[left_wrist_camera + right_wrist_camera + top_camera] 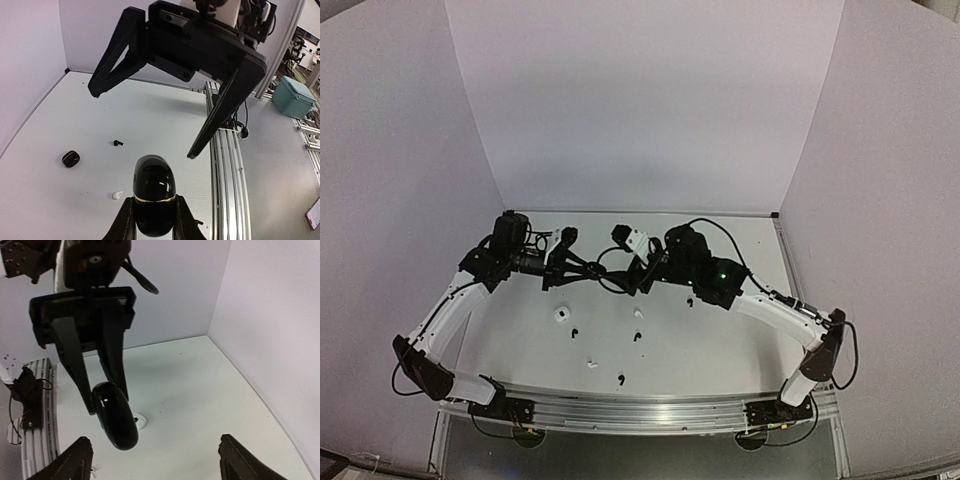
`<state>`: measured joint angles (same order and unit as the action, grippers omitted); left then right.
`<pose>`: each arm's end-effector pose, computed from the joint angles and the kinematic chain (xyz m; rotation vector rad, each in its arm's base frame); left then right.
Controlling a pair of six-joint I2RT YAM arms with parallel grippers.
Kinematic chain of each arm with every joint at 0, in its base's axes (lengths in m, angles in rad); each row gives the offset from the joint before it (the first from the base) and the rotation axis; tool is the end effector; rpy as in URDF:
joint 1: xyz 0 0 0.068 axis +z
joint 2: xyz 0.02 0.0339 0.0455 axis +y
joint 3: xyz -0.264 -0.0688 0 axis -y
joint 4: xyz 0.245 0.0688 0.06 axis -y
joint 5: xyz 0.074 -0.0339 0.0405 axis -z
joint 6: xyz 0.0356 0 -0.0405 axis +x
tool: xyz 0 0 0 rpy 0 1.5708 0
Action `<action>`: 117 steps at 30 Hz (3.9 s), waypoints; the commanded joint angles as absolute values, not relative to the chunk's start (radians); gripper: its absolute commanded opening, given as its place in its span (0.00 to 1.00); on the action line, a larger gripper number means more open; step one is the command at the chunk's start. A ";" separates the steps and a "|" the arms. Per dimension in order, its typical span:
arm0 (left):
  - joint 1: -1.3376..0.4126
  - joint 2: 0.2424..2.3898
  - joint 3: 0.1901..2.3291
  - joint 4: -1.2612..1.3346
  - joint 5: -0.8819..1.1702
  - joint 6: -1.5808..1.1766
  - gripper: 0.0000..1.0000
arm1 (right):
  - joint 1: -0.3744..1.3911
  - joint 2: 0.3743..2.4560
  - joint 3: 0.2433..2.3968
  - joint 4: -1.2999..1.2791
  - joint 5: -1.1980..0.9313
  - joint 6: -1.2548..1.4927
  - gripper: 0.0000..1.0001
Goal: Insert the wireless bluetooth earbuds into the charging case
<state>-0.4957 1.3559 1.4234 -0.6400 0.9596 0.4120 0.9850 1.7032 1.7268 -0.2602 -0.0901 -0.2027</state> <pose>0.2355 -0.1605 0.3967 1.3616 1.5206 -1.0657 0.2211 0.3391 0.4153 -1.0905 1.4977 0.6331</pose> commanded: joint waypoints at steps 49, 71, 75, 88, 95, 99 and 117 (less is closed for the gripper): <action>-0.472 1.396 1.517 -0.867 1.071 0.624 0.40 | 0.989 1.851 1.944 -0.460 -0.387 -0.108 0.00; -0.473 1.407 1.531 -0.870 1.096 0.623 0.20 | 0.992 1.910 2.016 -0.514 -0.391 -0.135 0.00; -0.473 1.407 1.531 -0.873 1.106 0.630 0.18 | 0.992 1.920 2.019 -0.523 -0.393 -0.142 0.00; -0.472 1.406 1.517 -0.864 1.163 0.621 0.00 | 0.992 1.941 2.011 -0.532 -0.407 -0.144 0.00; -0.472 1.390 1.488 -0.870 1.152 0.644 0.00 | 0.992 1.928 2.016 -0.528 -0.371 -0.136 0.20; -0.472 1.387 1.485 -0.881 1.147 0.681 0.00 | 0.990 1.933 2.031 -0.528 -0.362 -0.136 0.28; -0.473 1.390 1.477 -0.988 1.117 0.828 0.00 | 0.969 1.915 2.041 -0.528 -0.324 -0.140 0.47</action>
<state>-0.4664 1.4086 1.4712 -0.9391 1.0975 0.7665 0.9894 1.9224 1.9978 -0.5333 -0.3571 -0.1352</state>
